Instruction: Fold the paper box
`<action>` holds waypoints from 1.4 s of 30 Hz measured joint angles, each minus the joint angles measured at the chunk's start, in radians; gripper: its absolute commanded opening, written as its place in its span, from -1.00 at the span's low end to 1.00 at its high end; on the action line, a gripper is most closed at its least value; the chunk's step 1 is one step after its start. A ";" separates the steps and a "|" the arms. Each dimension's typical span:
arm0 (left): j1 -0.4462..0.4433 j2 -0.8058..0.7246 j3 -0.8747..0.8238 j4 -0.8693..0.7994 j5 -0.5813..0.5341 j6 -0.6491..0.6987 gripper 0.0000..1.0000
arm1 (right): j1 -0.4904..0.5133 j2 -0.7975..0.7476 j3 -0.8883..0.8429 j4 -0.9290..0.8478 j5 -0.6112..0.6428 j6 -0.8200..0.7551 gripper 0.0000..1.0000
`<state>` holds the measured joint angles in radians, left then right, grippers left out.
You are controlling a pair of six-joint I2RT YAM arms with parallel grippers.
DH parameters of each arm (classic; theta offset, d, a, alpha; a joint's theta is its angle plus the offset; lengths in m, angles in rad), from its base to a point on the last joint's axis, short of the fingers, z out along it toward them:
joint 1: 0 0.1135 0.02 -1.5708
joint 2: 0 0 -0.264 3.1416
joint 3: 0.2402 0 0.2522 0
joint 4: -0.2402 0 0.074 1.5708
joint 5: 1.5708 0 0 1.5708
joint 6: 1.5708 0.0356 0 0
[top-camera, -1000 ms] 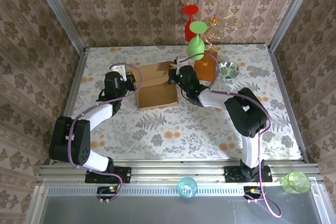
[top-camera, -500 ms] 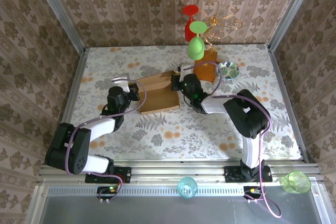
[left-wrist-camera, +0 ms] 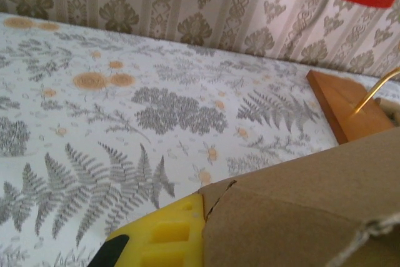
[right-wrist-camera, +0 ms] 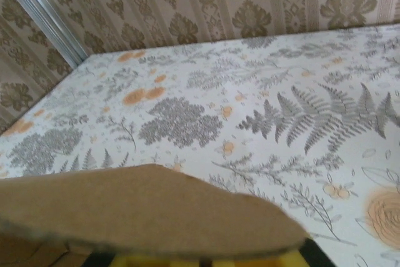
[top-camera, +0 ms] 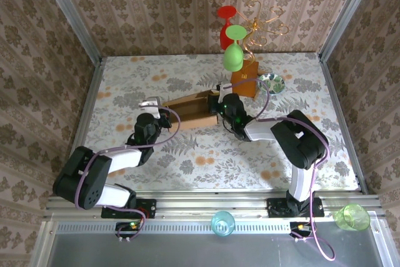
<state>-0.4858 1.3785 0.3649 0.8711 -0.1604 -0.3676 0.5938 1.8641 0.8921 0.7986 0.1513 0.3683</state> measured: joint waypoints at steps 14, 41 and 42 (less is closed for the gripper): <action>-0.081 -0.045 -0.007 -0.047 -0.103 0.039 -1.00 | 0.006 -0.144 -0.018 -0.180 0.006 0.086 -0.46; -0.214 0.006 0.011 -0.053 -0.310 0.077 -1.00 | 0.078 -0.685 -0.127 -0.743 0.043 0.548 0.09; -0.214 0.008 0.014 -0.053 -0.312 0.077 -1.00 | 0.093 -0.722 -0.127 -0.780 0.055 0.590 0.09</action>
<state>-0.7002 1.3869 0.3786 0.8185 -0.4721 -0.2909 0.6872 1.1423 0.7647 0.0181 0.2062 0.9585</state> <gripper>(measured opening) 0.051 0.543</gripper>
